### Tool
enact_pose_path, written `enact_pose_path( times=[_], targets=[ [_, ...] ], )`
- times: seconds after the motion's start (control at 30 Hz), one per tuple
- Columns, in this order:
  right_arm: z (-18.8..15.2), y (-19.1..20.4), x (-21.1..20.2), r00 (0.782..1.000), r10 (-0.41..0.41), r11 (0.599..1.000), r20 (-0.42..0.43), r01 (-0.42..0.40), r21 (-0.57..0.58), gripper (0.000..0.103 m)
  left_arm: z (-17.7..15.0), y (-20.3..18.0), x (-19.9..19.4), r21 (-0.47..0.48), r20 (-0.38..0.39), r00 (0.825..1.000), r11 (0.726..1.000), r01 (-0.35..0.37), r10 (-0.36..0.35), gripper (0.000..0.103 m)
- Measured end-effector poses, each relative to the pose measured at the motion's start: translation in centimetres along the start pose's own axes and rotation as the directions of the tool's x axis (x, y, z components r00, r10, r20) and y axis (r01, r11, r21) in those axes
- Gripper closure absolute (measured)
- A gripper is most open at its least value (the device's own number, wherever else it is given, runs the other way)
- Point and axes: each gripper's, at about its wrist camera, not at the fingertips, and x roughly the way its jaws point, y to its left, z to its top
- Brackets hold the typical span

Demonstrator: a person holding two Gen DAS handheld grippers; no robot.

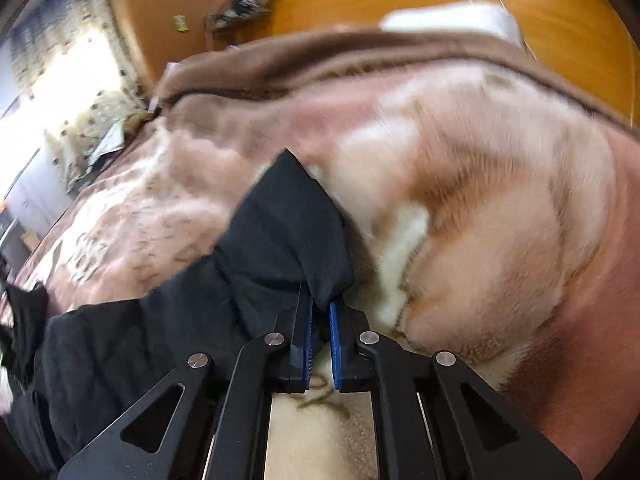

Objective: Fold large clothes
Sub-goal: 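Grasp the other sleeve cuff with the right tool and fold it across the body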

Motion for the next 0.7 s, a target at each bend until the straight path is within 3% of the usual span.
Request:
enact_pose_path(
  times=[0.17,0.33,0.7],
  targets=[
    [1.0,3.0,-4.8,0.993,0.091,0.994,0.077,-0.086,-0.069,0.096,0.0,0.3,-1.4,0.003,0.02,1.0,1.0,0.012,-0.012,0.023],
    [1.3,7.2,-9.6,0.968,0.215,0.969,0.128,-0.195,-0.148,0.096,-0.2,1.0,-3.0,-0.01,0.03,0.999,1.0,0.028,-0.028,0.023],
    [-0.5,18.6,-17.7,0.875,0.47,0.847,0.117,-0.411,-0.337,0.096,-1.0,3.4,-6.3,-0.004,0.07,0.997,0.999,0.034,-0.034,0.023]
  ],
)
